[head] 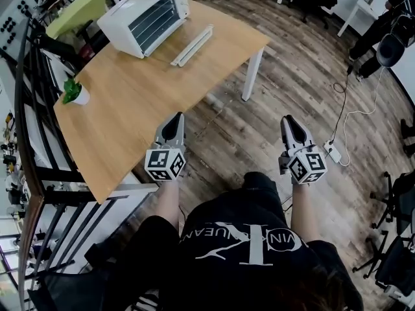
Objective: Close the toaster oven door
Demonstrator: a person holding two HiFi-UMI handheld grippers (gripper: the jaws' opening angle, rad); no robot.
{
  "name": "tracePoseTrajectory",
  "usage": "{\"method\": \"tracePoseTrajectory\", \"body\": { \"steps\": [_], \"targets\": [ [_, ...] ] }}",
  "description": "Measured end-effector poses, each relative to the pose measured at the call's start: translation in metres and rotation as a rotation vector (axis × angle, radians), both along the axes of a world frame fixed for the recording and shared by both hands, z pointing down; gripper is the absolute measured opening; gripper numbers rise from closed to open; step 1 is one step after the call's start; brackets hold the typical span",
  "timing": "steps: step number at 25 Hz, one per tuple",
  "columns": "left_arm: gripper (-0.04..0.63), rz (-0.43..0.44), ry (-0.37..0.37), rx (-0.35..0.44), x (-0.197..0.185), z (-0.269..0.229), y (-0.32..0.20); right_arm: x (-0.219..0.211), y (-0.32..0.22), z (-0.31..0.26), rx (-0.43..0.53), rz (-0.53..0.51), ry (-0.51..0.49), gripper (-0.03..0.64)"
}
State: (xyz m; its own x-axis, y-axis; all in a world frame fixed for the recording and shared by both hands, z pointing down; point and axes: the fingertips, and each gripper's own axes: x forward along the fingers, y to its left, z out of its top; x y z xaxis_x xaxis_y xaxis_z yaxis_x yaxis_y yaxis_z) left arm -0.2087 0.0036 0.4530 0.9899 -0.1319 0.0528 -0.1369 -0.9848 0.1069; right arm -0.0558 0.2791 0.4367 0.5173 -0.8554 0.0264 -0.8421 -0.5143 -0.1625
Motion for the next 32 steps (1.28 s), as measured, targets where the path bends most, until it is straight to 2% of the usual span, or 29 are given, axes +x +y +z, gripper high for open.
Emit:
{"method": "tracePoseTrajectory", "body": {
  "steps": [7, 14, 24, 32],
  "targets": [
    [-0.006, -0.055, -0.011, 0.01, 0.021, 0.0, -0.029, 0.045, -0.04, -0.006, 0.012, -0.057, 0.016, 0.023],
    [-0.006, -0.164, 0.005, 0.006, 0.055, -0.004, -0.064, 0.103, -0.095, -0.007, -0.007, -0.171, 0.029, 0.023],
    [-0.006, -0.275, -0.02, -0.002, 0.109, -0.001, -0.084, 0.176, -0.149, -0.004, -0.033, -0.319, 0.021, 0.023],
    [-0.006, -0.372, 0.002, 0.002, 0.147, -0.006, -0.094, 0.222, -0.175, 0.0, -0.047, -0.431, 0.031, 0.023]
  ]
}}
